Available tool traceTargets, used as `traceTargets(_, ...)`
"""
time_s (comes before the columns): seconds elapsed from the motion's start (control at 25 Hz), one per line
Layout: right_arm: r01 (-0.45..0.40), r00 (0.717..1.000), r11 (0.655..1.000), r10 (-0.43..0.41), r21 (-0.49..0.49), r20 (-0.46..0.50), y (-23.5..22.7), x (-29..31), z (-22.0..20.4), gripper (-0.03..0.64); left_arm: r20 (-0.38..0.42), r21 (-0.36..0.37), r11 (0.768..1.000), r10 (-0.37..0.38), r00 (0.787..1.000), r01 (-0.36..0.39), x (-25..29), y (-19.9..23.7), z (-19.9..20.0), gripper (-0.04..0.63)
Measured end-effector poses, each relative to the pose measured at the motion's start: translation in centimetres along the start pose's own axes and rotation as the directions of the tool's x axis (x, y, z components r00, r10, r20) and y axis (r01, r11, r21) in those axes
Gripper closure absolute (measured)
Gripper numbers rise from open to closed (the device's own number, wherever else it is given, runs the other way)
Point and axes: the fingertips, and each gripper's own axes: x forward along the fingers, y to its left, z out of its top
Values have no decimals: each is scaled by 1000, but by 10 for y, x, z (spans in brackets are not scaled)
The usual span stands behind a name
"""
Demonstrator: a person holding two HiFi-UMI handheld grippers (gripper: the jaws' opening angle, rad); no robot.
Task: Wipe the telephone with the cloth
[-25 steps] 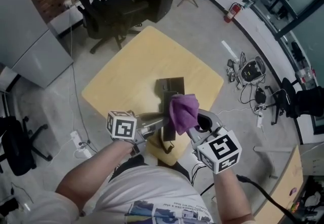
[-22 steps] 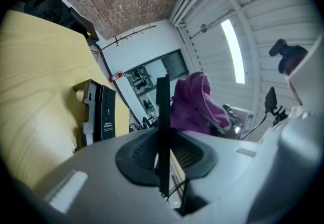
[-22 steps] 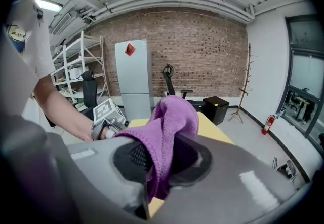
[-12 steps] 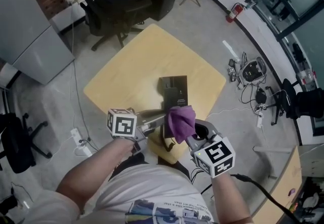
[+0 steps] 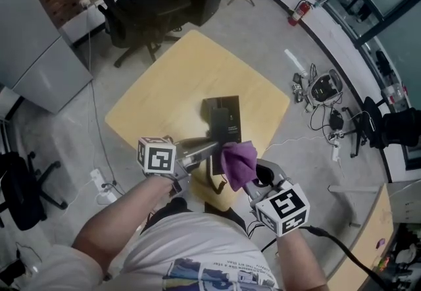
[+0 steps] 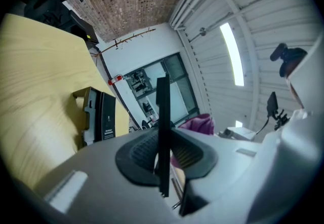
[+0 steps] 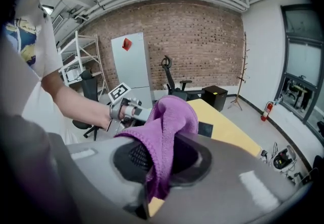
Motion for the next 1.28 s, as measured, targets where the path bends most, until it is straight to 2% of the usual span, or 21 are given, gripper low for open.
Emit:
traceTargets(0.24,23,997,998,-19,-59,81,-14,8,55,574,-29,0,1000,-11,1000,11,5,-6,-10,518)
traceTargets(0.4,21,997,996,-15,-89,76,-16,18,66,574,-39,-1,1000,-10,999,10,6,-9,-18,520)
traceTargets(0.56,-13,999,996,17,-88,45,-5,23,54,574,-9,-17,1000,-11,1000,10,2,-9,-16,519)
traceTargets(0.88,-73,996,997,71,-39,-45,25,21,-1,574,68,-24,1000,-5,998,7,-10,-2,12,518)
traceTargets(1.08,-88,992,996,86,-18,-93,36,15,-28,574,88,-19,1000,-17,996,19,-14,-3,22,518)
traceTargets(1.28,-83,994,997,83,2,-72,32,2,-25,574,97,-19,999,-41,994,43,-16,-8,29,519)
